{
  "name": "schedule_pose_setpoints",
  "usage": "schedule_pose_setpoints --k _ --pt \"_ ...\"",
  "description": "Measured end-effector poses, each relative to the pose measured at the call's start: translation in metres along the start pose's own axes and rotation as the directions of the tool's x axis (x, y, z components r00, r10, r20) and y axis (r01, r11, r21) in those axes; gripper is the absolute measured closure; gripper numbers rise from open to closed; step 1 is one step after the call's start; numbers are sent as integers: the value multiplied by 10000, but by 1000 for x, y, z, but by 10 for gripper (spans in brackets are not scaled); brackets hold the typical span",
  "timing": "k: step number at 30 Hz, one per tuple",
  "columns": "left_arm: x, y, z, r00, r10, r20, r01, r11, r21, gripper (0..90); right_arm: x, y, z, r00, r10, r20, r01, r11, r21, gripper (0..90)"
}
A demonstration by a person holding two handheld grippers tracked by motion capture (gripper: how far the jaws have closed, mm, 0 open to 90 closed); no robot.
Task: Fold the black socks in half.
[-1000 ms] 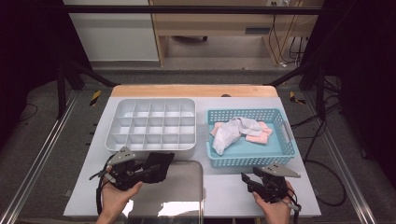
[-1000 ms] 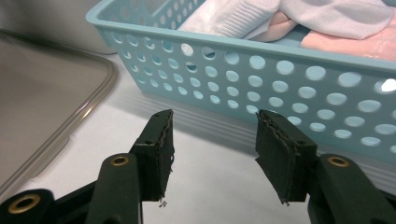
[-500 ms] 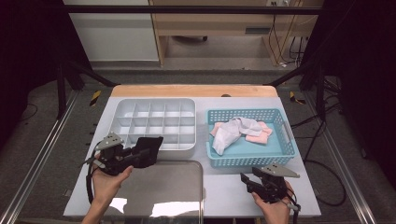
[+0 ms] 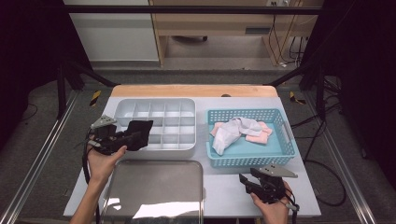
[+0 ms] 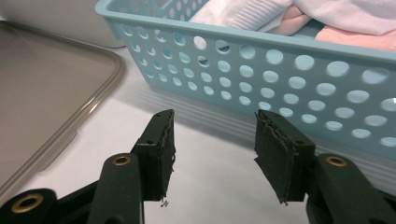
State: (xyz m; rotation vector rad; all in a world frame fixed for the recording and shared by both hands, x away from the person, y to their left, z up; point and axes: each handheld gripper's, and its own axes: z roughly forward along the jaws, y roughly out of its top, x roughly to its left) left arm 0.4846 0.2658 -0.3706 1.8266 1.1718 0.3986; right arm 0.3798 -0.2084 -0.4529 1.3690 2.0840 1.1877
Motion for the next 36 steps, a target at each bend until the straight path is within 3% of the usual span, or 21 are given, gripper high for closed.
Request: schedule_pose_setpoints --k 11,18,23,29,36 --pt "25 1 18 9977 -156 -666 202 9974 696 650 0 0 3 9999 -86 -52 86 9999 78 496" --pt "41 -4 29 9956 -154 -924 284 9897 1406 651 0 0 5 9999 -35 -148 38 9998 173 504" --pt "43 -8 35 9951 15 -989 165 9834 1806 651 0 0 6 9999 -44 -154 47 9998 216 505" --pt "44 -12 34 9955 203 -926 -21 9812 1928 653 0 -1 7 9998 -43 -188 48 9996 296 505" --pt "40 -16 34 9946 663 -794 -453 9693 2415 663 1 0 8 9998 -90 -189 96 9994 320 505"
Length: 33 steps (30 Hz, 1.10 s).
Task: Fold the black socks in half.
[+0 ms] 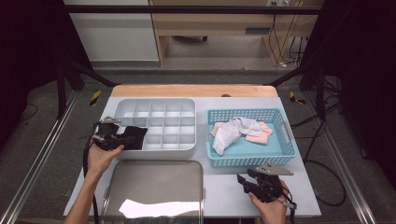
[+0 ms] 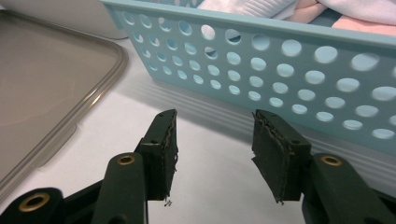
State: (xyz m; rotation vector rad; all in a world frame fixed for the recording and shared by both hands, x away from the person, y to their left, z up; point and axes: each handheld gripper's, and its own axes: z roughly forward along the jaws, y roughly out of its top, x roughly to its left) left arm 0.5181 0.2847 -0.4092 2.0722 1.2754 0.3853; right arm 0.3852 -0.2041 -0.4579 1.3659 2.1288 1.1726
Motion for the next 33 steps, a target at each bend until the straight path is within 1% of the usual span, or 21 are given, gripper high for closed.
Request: schedule_pose_setpoints --k 1,2,4,5,8,10,14,15,16,17,18,21,22,23,26,28,29,30,31,33 --pt "-1 0 0 10000 45 -11 -45 10000 48 664 0 0 0 10000 -3 6 3 10000 14 506" --pt "-2 1 1 9999 130 -1 -130 9997 206 666 0 0 1 10000 -30 22 29 10000 31 506" --pt "-3 1 2 9999 124 -17 -124 9996 257 667 0 0 1 10000 2 -3 -2 10000 56 506" --pt "-4 2 3 9998 215 -35 -214 9990 382 668 0 0 1 10000 19 0 -19 10000 71 506" --pt "-8 3 7 9991 316 -269 -298 9975 646 673 0 0 2 10000 23 -17 -23 9999 107 509" --pt "-9 3 9 9991 336 -270 -315 9969 723 677 0 0 3 10000 13 -16 -12 9999 122 510" --pt "-12 3 15 9988 408 -286 -373 9929 1126 684 1 0 3 10000 18 -40 -17 9999 158 514" --pt "-12 3 15 9988 408 -286 -373 9929 1126 684 1 0 4 10000 24 -48 -24 9999 164 514" --pt "-12 2 18 9986 448 -277 -409 9908 1289 684 1 0 4 10000 35 -54 -34 9998 187 515" --pt "-12 2 18 9986 448 -277 -409 9908 1289 684 1 0 4 10000 35 -54 -34 9998 187 515" --pt "-13 2 20 9978 556 -356 -500 9885 1429 685 1 0 5 10000 -56 -71 57 9998 214 517" --pt "-14 2 20 9976 565 -397 -504 9888 1403 683 2 0 6 9999 -64 -91 67 9997 244 517" --pt "-13 2 20 9985 427 -338 -379 9905 1320 679 3 0 7 9999 -71 -114 74 9996 265 517" --pt "-13 2 20 9985 427 -338 -379 9905 1320 673 3 0 7 9999 -71 -114 74 9996 265 517" --pt "-11 1 17 9993 304 -234 -276 9935 1102 652 3 0 6 9999 -64 -123 67 9997 251 511" --pt "-10 1 13 9998 129 -168 -113 9958 907 609 3 0 5 9999 -58 -108 61 9997 221 506" --pt "-9 2 11 10000 36 -45 -33 9970 768 564 2 0 4 10000 -54 -70 56 9998 212 505" --pt "-9 2 8 10000 55 42 -57 9980 629 480 1 -1 3 10000 -19 -68 20 9999 161 502" --pt "-9 2 4 9999 118 54 -121 9988 464 480 1 -1 3 10000 -19 -68 20 9999 161 502" --pt "-9 3 -2 9999 143 25 -144 9994 313 479 -1 -1 1 10000 -19 -47 20 9999 132 503"
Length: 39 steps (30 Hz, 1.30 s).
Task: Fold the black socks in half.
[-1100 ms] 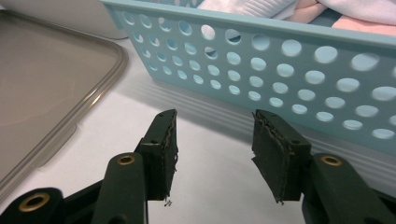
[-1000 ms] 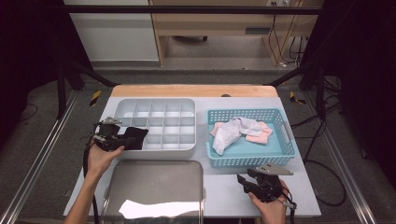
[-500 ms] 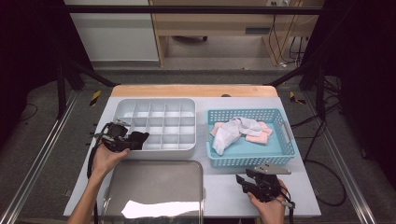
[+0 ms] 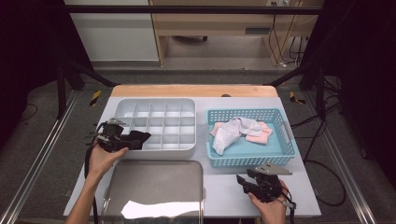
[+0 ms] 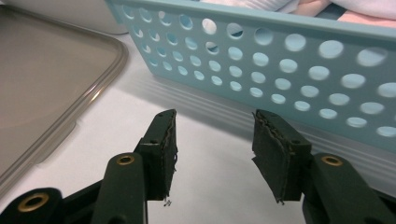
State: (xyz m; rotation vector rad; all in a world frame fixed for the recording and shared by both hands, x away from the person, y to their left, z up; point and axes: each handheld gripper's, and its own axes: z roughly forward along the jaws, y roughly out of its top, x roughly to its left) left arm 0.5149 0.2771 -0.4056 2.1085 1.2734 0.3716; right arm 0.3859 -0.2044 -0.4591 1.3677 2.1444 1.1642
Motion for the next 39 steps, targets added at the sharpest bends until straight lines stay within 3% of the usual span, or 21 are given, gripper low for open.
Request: schedule_pose_setpoints --k 3,8,15,17,20,24,27,29,31,34,35,39 --pt "0 -1 -5 9998 -126 -144 122 9995 -280 623 -2 0 -2 10000 89 -19 -89 9999 -91 514" --pt "1 -1 0 9988 -455 -196 450 9987 -256 700 0 0 -2 9999 127 -89 -127 9999 -25 522" --pt "-5 0 10 9981 -154 -596 176 9991 376 748 0 0 1 9999 11 -127 -11 10000 43 530" --pt "-6 0 18 9981 -8 -620 62 9962 867 752 1 0 2 9999 -61 -161 62 9999 84 533" --pt "-8 1 22 9969 148 -778 -60 9936 1125 751 2 0 5 9998 -39 -208 43 9998 187 536" --pt "-7 -1 21 9974 212 -695 -142 9951 983 731 3 0 6 9996 -113 -241 118 9997 215 535" --pt "-2 -5 14 9995 -18 -306 31 9991 423 655 3 0 4 9998 -83 -206 86 9998 160 529" --pt "-2 -4 7 9989 92 -470 -97 9999 -92 597 2 0 2 9998 -48 -169 50 9999 123 527" --pt "-4 -3 1 9987 -9 -516 -18 9986 -524 615 0 0 1 9999 -22 -134 23 10000 81 528" --pt "-7 -1 4 9978 95 -661 -119 9993 -364 703 0 0 0 9999 -41 -112 41 10000 14 533" --pt "-8 0 8 9970 166 -750 -175 9998 -123 717 0 0 0 9999 -51 -108 51 10000 17 536" --pt "-9 0 15 9963 203 -836 -198 9998 73 743 1 0 -1 9999 -38 -159 38 10000 29 550"
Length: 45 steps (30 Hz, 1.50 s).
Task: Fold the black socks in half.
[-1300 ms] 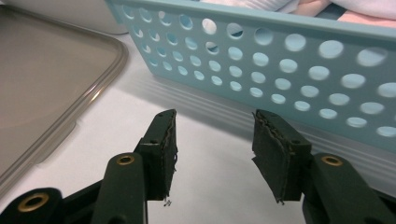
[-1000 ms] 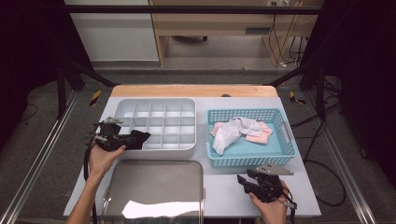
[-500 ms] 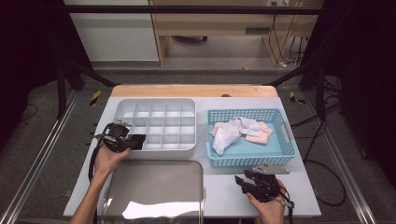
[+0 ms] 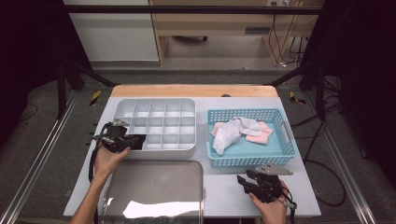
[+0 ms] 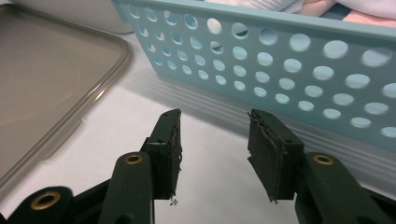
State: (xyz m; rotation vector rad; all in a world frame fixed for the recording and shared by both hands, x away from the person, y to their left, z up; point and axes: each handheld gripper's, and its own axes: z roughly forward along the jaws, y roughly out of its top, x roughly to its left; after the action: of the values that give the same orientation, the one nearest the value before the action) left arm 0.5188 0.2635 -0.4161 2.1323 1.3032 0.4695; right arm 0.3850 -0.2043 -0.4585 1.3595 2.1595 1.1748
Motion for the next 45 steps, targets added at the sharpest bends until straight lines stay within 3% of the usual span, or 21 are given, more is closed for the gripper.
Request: schedule_pose_setpoints --k 5,6,9,13,16,17,18,19,24,25,26,28,32,45 --pt "3 2 8 9995 -284 -101 290 9980 564 794 1 0 1 10000 -31 -46 31 10000 40 573" --pt "2 4 8 9997 -167 -164 178 9976 672 794 2 0 1 10000 -15 -68 15 10000 65 573" --pt "0 3 8 9996 -111 -266 127 9981 600 789 2 1 1 9999 -87 -94 87 10000 45 572" --pt "3 -4 -1 9990 -423 -110 422 9990 -146 730 2 2 -2 9999 -115 -66 114 9998 -167 559" --pt "3 -10 -14 9980 -624 -34 617 9920 -1097 642 1 3 -5 10000 -59 -9 59 9994 -349 542" --pt "3 -10 -14 9980 -624 -34 617 9920 -1097 599 1 3 -6 10000 -17 8 18 9993 -378 538" --pt "0 -17 -24 9969 -778 -112 747 9815 -1765 572 1 3 -7 10000 -13 28 14 9990 -443 531" --pt "-2 -20 -29 9966 -816 -122 774 9759 -2038 551 1 3 -8 10000 -3 43 5 9988 -488 525" --pt "-13 -37 -48 9954 -955 90 940 9523 -2903 491 0 5 -12 9999 45 127 -37 9976 -685 503" --pt "-13 -37 -48 9954 -955 90 940 9523 -2903 490 0 5 -13 9999 60 131 -50 9974 -721 499" --pt "-19 -45 -53 9951 -987 98 968 9457 -3103 481 0 6 -14 9999 43 154 -31 9971 -759 494" --pt "-25 -52 -55 9951 -983 139 975 9413 -3233 473 0 6 -16 9998 120 187 -104 9965 -830 487" --pt "-34 -63 -59 9952 -946 245 973 9357 -3390 450 0 9 -20 9997 143 216 -121 9951 -984 478" --pt "-52 -92 -64 9969 -608 503 749 9295 -3613 402 -1 32 -33 9984 193 533 -110 9882 -1526 423"
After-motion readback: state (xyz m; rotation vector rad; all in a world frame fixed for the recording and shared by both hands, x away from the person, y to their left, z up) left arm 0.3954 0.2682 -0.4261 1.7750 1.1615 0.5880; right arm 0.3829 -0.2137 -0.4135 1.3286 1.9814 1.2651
